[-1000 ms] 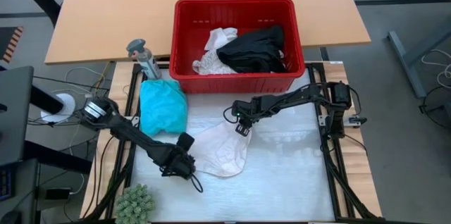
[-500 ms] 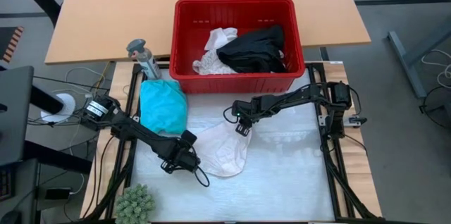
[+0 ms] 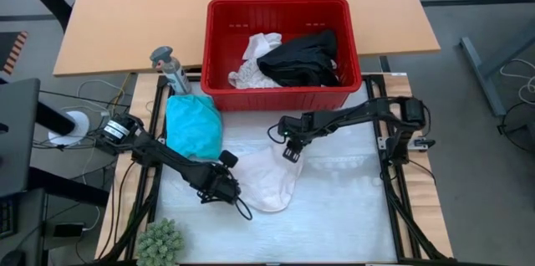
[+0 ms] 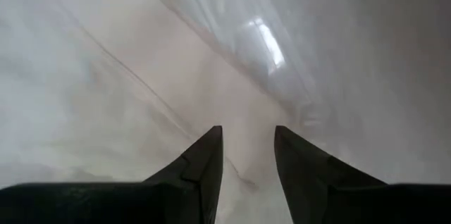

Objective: Fold laundry
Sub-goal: Fold the white underwear

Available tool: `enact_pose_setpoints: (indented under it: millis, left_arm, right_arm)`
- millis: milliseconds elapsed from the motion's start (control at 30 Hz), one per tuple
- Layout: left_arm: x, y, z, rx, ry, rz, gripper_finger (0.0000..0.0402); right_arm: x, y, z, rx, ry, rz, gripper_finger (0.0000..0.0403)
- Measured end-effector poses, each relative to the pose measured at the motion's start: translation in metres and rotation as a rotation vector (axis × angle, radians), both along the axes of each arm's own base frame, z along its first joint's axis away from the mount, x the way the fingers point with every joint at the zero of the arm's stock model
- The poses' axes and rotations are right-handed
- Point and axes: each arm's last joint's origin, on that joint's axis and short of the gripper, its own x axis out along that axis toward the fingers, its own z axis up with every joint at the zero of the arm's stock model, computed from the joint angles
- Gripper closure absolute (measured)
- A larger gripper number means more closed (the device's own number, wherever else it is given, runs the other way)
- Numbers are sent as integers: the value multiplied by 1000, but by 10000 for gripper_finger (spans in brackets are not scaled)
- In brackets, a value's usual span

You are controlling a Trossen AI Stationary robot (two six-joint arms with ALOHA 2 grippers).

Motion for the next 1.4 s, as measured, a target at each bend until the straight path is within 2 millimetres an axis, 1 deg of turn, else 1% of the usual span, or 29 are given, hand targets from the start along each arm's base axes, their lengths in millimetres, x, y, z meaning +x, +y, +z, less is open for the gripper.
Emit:
enact_pose_setpoints:
  millis: [233, 367, 500, 633, 800, 933, 1000, 1100, 1167, 1233, 1333, 1400]
  left_arm:
    - [16, -7, 25, -17, -52, -43, 401]
    - [27, -8, 40, -20, -99, -78, 401]
    - [40, -7, 56, -13, -161, -101, 401]
    - [55, -2, 64, -48, -277, -113, 401]
    - [72, 13, 69, -47, -384, -120, 401]
    - [80, 30, 71, -73, -437, -49, 401]
    - [81, 39, 70, -93, -436, 11, 401]
    - [79, 48, 68, -114, -417, 115, 401]
    - [75, 49, 66, -108, -390, 164, 401]
    - [71, 50, 64, -84, -363, 203, 401]
    - [68, 50, 63, -56, -361, 239, 401]
    - [70, 50, 64, -53, -384, 240, 401]
  right_arm:
    - [-14, 1, 30, -13, -37, 8, 247]
    - [-29, 3, 46, -13, -18, 13, 247]
    - [-44, 5, 68, -16, -48, 9, 247]
    - [-56, 10, 86, -18, -98, 9, 247]
    - [-64, 20, 99, -28, -137, 38, 247]
    - [-66, 28, 101, -26, -147, 60, 247]
    - [-65, 32, 101, -26, -149, 77, 247]
    - [-61, 39, 95, -64, -159, 101, 247]
    - [-55, 43, 85, -105, -177, 118, 248]
    - [-47, 46, 75, -122, -254, 152, 250]
    - [-37, 46, 59, -101, -314, 186, 256]
    - [-34, 46, 50, -88, -310, 192, 261]
